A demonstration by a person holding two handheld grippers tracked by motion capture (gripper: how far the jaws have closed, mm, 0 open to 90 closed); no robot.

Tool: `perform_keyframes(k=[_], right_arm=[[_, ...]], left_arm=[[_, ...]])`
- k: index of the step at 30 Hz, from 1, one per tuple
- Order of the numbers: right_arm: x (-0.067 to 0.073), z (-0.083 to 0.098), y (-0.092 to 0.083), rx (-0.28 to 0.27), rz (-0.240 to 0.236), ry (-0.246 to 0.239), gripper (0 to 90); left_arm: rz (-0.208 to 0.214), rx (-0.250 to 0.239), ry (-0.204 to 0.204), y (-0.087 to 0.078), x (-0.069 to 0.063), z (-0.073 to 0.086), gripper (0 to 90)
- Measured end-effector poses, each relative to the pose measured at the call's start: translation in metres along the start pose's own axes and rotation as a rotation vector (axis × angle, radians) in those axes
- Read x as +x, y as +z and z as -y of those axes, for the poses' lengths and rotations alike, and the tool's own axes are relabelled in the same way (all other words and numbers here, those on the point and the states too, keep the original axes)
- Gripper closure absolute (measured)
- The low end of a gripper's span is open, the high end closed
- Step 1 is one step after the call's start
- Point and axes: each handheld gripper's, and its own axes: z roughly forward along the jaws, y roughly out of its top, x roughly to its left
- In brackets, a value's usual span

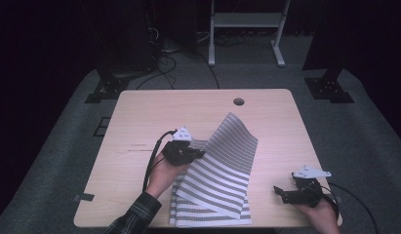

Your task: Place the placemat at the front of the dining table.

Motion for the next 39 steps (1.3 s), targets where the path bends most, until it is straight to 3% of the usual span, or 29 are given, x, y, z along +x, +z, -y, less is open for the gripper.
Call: perform_keyframes(k=[6, 16, 25, 39], right_arm=[[0.0, 0.0, 0.0, 0.0, 0.0, 0.001, 9.0], [0.0, 0.0, 0.0, 0.001, 0.0, 0.002, 9.0], [0.0, 0.0, 0.0, 0.0, 0.0, 0.001, 9.0], [0.0, 0.0, 0.0, 0.0, 0.0, 0.001, 9.0]], left_arm=[[0.012, -0.009, 0.012, 0.01, -0.002, -0.011, 88.1], [0.016, -0.005, -0.008, 0.027, -0.004, -0.024, 88.0], [0.031, 0.001, 0.03, 0.041, -0.012, -0.041, 87.9], [0.055, -0.008, 0.027, 0.071, -0.019, -0.062, 87.9]])
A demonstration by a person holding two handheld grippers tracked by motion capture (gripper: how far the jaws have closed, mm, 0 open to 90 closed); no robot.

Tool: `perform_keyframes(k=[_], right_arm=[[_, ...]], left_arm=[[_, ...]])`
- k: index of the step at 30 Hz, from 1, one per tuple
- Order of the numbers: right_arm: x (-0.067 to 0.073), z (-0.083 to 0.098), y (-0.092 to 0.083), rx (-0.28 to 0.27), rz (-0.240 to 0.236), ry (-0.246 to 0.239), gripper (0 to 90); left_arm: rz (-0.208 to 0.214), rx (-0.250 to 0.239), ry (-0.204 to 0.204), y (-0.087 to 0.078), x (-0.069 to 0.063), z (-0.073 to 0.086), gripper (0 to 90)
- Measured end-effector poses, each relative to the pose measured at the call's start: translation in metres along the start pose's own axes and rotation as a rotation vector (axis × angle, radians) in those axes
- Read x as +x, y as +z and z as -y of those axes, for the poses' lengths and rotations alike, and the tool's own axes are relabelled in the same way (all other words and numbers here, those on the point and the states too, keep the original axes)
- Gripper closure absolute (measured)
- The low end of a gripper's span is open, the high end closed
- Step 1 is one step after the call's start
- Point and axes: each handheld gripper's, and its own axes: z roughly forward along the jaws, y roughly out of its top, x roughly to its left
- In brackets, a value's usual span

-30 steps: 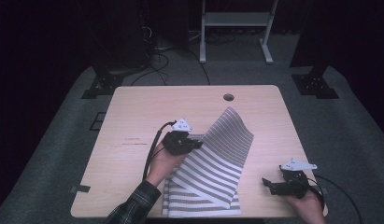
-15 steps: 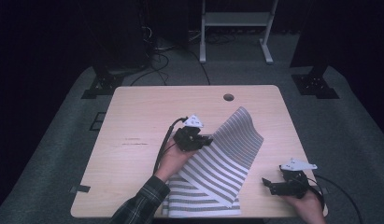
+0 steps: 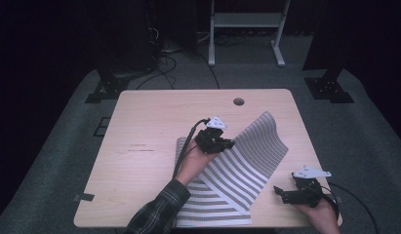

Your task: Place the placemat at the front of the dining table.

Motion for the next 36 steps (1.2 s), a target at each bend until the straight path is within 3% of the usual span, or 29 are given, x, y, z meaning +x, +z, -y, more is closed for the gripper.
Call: perform_keyframes(k=[13, 27, 32, 36], right_arm=[[0.0, 0.0, 0.0, 0.0, 0.0, 0.0, 9.0], [0.0, 0.0, 0.0, 0.0, 0.0, 0.0, 9.0], [0.0, 0.0, 0.0, -0.001, 0.0, 0.001, 9.0], [0.0, 0.0, 0.0, -0.001, 0.0, 0.001, 9.0]], left_arm=[[0.006, 0.01, 0.001, 0.032, 0.0, -0.011, 87.9], [-0.007, 0.021, -0.002, 0.05, 0.002, -0.009, 86.8], [-0.015, 0.029, -0.011, 0.055, 0.004, -0.006, 83.1], [-0.027, 0.033, -0.01, 0.054, 0.006, -0.006, 74.2]])
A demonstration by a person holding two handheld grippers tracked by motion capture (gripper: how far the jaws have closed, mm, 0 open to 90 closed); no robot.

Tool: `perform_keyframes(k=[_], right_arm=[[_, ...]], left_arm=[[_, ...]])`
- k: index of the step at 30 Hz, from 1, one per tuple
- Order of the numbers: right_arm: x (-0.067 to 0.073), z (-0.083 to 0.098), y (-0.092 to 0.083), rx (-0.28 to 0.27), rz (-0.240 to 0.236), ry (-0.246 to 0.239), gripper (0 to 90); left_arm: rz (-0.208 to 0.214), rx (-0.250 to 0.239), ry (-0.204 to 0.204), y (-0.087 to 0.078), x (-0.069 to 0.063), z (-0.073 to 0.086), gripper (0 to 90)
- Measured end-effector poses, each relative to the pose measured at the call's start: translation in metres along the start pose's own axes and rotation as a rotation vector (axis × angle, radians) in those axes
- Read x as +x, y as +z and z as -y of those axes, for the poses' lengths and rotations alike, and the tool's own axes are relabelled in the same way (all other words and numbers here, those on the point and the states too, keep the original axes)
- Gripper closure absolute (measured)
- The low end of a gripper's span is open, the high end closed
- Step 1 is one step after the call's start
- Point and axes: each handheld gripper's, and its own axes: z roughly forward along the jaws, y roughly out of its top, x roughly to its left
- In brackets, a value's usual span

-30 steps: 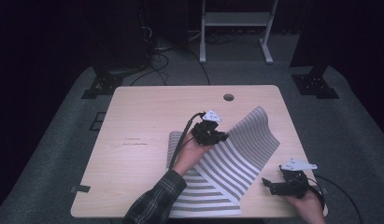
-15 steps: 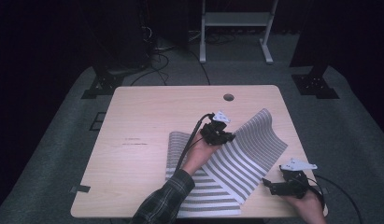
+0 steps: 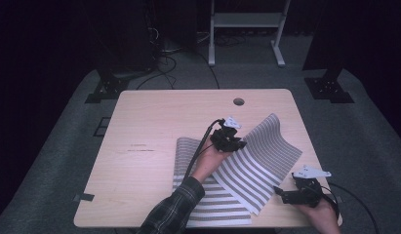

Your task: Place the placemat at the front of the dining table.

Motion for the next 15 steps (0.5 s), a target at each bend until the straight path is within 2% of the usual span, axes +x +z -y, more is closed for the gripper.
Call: perform_keyframes(k=[6, 8, 15], right_arm=[[0.0, 0.0, 0.0, 0.0, 0.0, 0.0, 9.0], [0.0, 0.0, 0.0, 0.0, 0.0, 0.0, 9.0], [0.0, 0.0, 0.0, 0.001, 0.0, -0.001, 9.0]], left_arm=[[-0.038, 0.011, 0.02, -0.006, 0.005, 0.001, 56.8], [-0.05, 0.007, 0.012, -0.009, 0.007, 0.002, 50.7], [-0.05, -0.012, -0.006, -0.02, 0.013, 0.005, 37.7]])
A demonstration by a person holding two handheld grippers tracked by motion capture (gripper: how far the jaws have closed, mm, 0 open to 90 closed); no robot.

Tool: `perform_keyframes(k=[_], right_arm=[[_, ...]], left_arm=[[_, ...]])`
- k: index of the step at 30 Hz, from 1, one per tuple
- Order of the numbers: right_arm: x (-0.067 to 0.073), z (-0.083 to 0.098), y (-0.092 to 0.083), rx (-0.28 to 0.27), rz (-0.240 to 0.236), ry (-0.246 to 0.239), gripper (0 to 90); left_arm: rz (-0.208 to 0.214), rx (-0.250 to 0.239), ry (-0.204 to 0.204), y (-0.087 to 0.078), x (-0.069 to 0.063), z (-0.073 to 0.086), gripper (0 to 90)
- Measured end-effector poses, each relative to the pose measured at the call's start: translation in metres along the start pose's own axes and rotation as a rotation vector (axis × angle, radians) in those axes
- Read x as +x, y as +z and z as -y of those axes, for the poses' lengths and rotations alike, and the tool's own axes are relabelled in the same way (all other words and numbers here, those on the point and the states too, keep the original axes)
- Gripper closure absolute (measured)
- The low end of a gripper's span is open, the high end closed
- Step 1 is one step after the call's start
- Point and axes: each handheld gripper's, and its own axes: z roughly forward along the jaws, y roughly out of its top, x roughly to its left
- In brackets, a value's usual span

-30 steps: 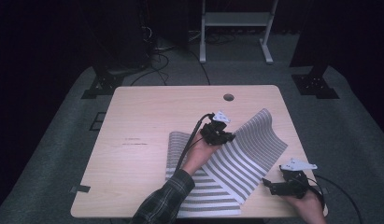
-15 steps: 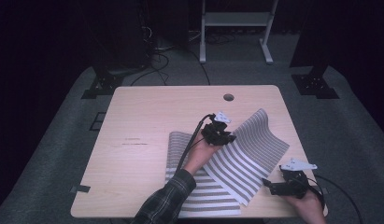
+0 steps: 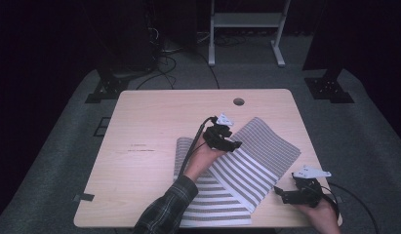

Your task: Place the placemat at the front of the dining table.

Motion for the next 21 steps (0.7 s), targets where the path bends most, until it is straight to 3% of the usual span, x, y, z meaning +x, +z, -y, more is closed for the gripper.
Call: perform_keyframes(k=[7, 10, 16, 21], right_arm=[[0.0, 0.0, 0.0, 0.0, 0.0, 0.0, 9.0], [0.0, 0.0, 0.0, 0.0, 0.0, 0.0, 9.0], [0.0, 0.0, 0.0, 0.0, 0.0, 0.0, 9.0], [0.0, 0.0, 0.0, 0.0, 0.0, 0.0, 9.0]], left_arm=[[0.001, -0.001, 0.006, -0.016, 0.003, 0.004, 18.6], [0.004, -0.018, 0.007, -0.024, 0.005, 0.008, 16.3], [-0.001, -0.014, 0.011, -0.04, 0.007, 0.015, 2.2], [-0.005, -0.011, 0.027, -0.056, 0.008, 0.024, 0.0]])
